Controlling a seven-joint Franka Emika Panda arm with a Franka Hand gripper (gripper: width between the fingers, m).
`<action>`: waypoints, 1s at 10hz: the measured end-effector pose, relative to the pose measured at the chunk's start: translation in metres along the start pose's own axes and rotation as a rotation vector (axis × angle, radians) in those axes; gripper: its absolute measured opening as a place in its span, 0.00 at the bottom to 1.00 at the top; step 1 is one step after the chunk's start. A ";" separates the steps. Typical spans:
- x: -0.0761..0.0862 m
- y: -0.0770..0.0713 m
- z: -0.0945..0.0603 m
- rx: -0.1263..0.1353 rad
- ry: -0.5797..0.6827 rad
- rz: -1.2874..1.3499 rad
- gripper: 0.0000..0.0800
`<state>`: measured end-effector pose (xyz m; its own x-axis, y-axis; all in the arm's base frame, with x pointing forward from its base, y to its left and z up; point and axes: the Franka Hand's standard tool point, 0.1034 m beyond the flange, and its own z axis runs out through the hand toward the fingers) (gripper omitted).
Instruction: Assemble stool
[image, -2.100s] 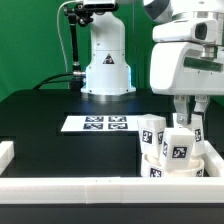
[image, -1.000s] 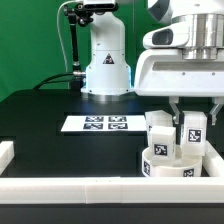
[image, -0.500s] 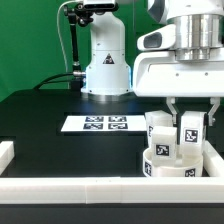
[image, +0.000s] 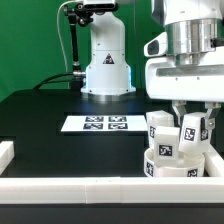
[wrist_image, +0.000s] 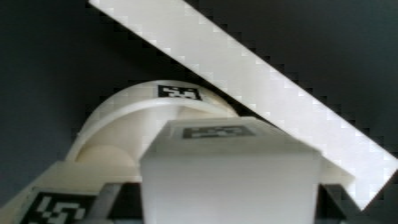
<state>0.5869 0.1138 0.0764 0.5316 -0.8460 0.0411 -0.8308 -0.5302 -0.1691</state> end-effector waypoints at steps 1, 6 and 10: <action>-0.002 -0.001 0.000 -0.007 -0.014 0.114 0.43; -0.001 -0.001 0.001 0.002 -0.030 0.389 0.43; -0.003 -0.004 -0.002 -0.008 -0.040 0.360 0.79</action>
Offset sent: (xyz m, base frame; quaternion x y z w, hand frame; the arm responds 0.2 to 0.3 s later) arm 0.0034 -0.0036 0.0053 -0.0026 -0.0066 0.1814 0.9834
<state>0.5887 0.1182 0.0793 0.2105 -0.9758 -0.0588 -0.9671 -0.1991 -0.1583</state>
